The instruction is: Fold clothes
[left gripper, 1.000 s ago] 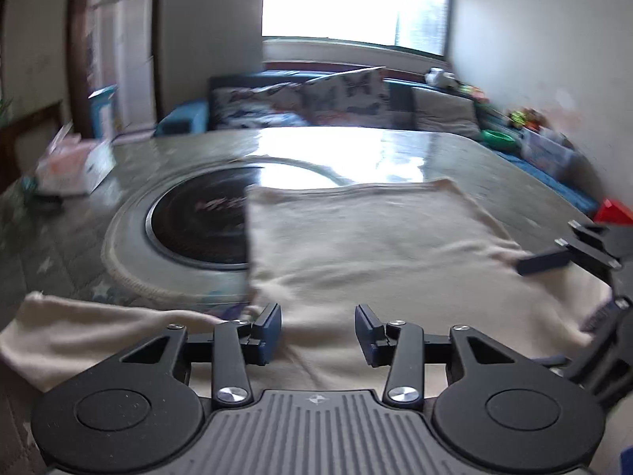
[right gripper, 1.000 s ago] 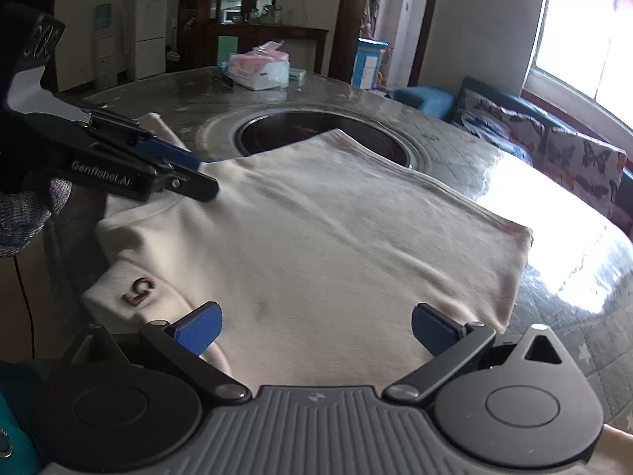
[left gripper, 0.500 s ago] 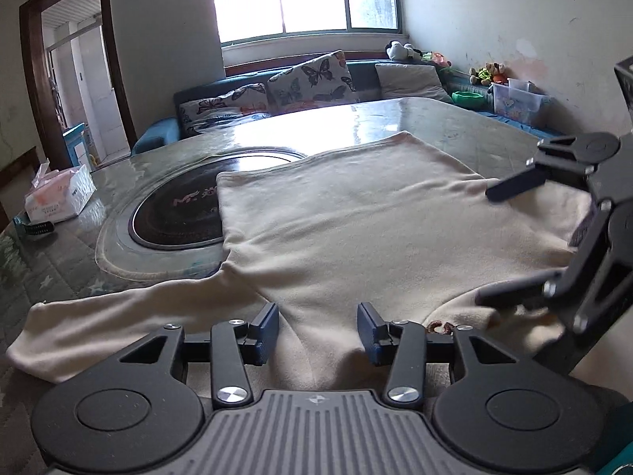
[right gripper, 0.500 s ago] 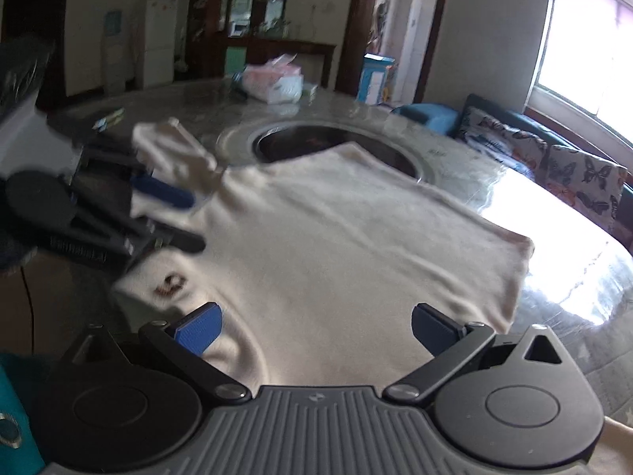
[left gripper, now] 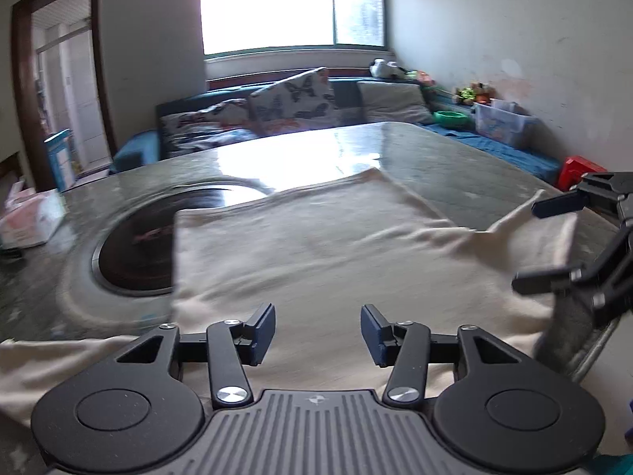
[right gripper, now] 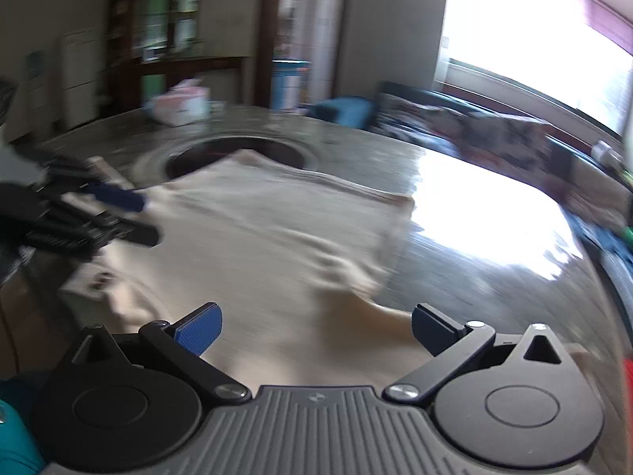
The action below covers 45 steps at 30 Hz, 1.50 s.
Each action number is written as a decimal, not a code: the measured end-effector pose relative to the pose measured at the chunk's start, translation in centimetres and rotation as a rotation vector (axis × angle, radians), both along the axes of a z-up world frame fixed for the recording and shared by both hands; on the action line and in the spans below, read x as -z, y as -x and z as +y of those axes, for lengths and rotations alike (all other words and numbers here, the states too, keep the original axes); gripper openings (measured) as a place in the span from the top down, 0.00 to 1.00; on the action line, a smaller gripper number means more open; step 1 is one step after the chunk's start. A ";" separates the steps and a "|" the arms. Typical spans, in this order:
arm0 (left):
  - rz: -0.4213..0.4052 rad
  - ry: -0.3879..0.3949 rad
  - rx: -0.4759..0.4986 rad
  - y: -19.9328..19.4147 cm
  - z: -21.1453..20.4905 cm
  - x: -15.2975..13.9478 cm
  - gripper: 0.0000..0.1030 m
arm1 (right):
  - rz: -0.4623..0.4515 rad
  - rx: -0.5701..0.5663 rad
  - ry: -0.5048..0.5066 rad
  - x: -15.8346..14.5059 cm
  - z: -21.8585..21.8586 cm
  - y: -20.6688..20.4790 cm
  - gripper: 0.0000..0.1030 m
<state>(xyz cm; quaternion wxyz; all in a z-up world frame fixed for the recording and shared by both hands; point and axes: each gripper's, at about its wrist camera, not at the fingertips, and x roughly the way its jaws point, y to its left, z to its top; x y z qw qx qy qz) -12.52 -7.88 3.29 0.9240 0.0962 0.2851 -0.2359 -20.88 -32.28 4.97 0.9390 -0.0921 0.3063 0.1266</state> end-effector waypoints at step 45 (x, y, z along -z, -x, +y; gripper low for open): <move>0.051 -0.056 0.215 1.4 -9.6 2.2 0.30 | -0.107 0.646 -0.307 0.2 -19.0 2.1 0.95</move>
